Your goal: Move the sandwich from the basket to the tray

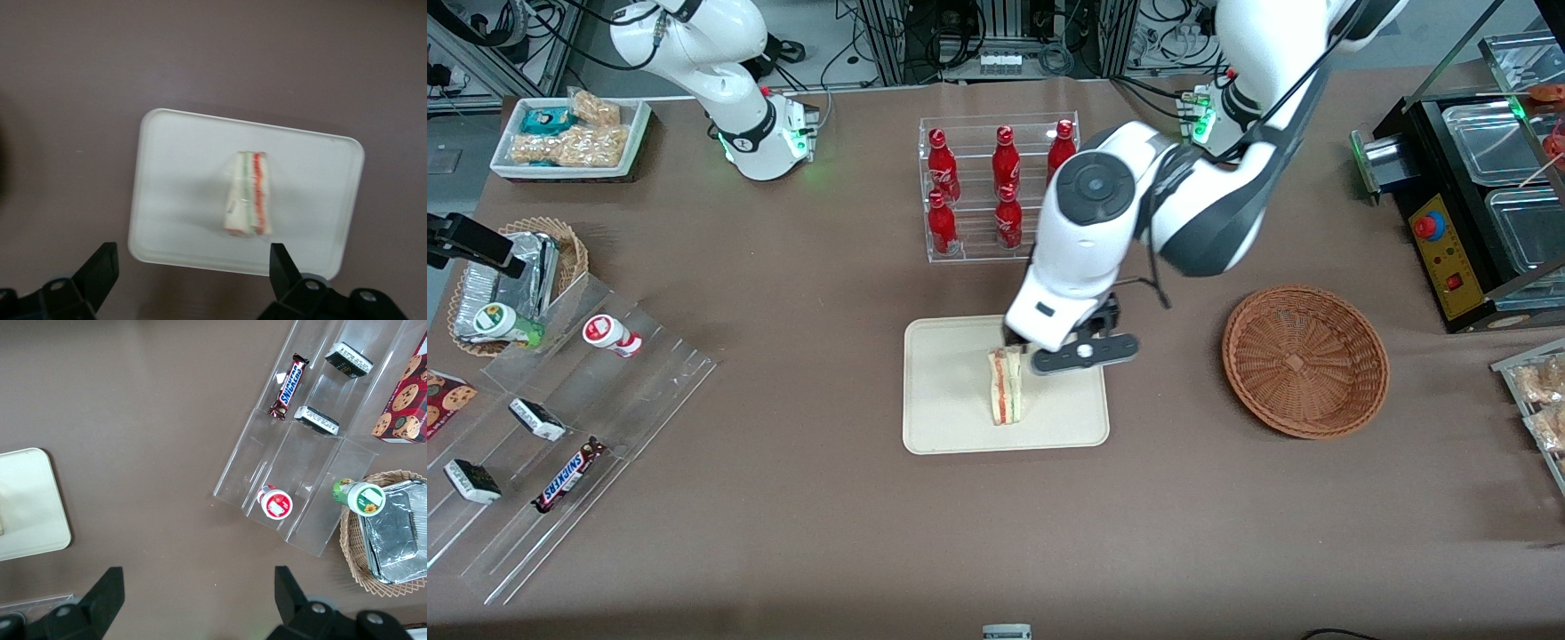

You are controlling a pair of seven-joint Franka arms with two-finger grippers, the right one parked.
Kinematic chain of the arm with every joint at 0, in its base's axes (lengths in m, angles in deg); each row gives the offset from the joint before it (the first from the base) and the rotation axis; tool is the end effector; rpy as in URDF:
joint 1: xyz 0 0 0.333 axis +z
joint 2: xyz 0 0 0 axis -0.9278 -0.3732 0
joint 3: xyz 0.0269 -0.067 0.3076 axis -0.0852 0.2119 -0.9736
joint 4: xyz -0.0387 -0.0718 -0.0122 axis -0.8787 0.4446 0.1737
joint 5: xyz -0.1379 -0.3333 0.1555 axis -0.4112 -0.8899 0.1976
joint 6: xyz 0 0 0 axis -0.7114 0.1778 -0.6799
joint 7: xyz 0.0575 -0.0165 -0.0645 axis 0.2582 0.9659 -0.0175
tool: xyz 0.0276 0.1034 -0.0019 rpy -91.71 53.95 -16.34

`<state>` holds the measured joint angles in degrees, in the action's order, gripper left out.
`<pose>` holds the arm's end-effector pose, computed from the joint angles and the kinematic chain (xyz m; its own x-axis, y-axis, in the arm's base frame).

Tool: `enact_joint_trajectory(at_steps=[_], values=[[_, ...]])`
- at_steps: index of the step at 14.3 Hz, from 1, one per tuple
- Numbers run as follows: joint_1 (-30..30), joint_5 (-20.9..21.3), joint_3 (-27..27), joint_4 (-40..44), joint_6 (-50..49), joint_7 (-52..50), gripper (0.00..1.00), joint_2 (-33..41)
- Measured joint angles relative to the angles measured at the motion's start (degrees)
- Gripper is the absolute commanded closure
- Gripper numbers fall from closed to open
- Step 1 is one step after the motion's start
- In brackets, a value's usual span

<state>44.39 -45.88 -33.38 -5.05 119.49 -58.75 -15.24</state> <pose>0.5744 -0.4105 0.4697 0.9765 0.2121 0.0388 0.2107 -0.9768 0.0370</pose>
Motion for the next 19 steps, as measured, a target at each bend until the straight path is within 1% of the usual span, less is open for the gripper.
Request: enact_joint_trajectory(at_steps=[2,4,9,12,15,16,19], values=[[4.33,-0.01,-0.17,-4.30,-0.11,1.57,0.00,2.80],[8.23,-0.12,-0.20,-8.09,-0.09,5.36,0.00,4.87],[14.09,-1.97,-0.28,-14.76,-1.17,15.62,0.00,11.32],[19.82,-4.89,-0.47,-16.61,-6.36,26.17,0.00,15.95],[25.42,-6.23,-0.77,-17.47,-10.48,37.07,0.00,20.18],[26.40,-6.42,-1.18,-17.91,-10.93,39.56,0.00,21.50],[26.38,-6.66,-5.25,-18.54,-11.67,46.06,0.00,24.68]])
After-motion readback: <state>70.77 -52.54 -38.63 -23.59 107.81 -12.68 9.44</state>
